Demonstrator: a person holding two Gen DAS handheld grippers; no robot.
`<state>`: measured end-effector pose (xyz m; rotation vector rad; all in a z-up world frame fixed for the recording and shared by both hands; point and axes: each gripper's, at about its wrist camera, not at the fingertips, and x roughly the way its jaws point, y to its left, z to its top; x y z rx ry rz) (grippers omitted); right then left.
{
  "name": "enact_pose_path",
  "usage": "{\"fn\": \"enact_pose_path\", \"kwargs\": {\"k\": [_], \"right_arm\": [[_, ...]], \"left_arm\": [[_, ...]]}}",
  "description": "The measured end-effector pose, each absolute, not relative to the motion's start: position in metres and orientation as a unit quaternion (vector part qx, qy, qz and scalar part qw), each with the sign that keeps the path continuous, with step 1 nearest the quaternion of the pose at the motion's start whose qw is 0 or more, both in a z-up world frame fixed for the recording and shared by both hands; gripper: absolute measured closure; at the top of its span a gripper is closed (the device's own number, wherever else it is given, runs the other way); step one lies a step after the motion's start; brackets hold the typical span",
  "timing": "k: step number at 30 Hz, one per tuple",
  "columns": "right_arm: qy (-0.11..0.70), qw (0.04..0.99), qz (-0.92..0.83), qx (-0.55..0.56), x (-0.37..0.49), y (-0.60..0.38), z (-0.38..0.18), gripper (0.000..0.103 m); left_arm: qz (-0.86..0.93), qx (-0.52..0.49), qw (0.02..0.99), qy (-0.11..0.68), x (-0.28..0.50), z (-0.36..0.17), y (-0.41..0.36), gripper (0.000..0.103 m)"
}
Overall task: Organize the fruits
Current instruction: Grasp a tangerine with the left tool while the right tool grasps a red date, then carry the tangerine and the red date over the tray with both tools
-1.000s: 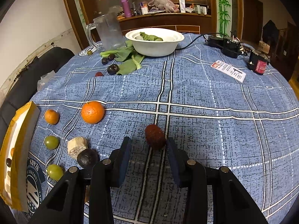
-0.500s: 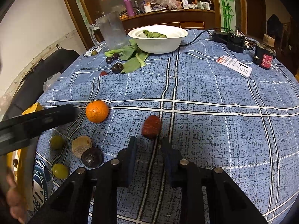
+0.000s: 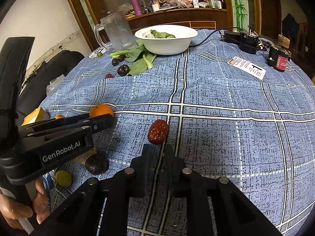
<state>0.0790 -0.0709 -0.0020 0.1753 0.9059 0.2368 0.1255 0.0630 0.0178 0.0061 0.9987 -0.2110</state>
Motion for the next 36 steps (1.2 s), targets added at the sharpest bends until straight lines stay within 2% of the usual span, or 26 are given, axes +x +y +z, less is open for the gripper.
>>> {"fn": "enact_pose_path", "kwargs": {"k": [6,14,26,32,34,36], "right_arm": [[0.429,0.887,0.129,0.113,0.077,-0.082,0.004,0.092],[0.402,0.876,0.151,0.219,0.079,-0.116,0.008,0.091],[0.392,0.901,0.144,0.119,0.09,-0.064,0.01,0.091],[0.394,0.899,0.149,0.119,0.089,-0.066,0.009,0.091],[0.394,0.898,0.149,0.125,0.089,-0.067,0.009,0.088],[0.391,0.9,0.147,0.128,0.088,-0.066,0.009,0.081]], "left_arm": [[-0.105,-0.022,0.879,0.465,0.108,0.033,0.075,0.069],[-0.112,-0.026,0.892,0.438,0.075,0.057,0.089,0.069],[-0.085,-0.047,0.905,0.414,0.025,0.075,0.122,0.069],[-0.051,-0.088,0.906,0.411,-0.006,0.08,0.16,0.069],[-0.04,-0.099,0.907,0.407,-0.015,0.083,0.172,0.069],[-0.033,-0.108,0.908,0.403,-0.023,0.086,0.183,0.069]]}}
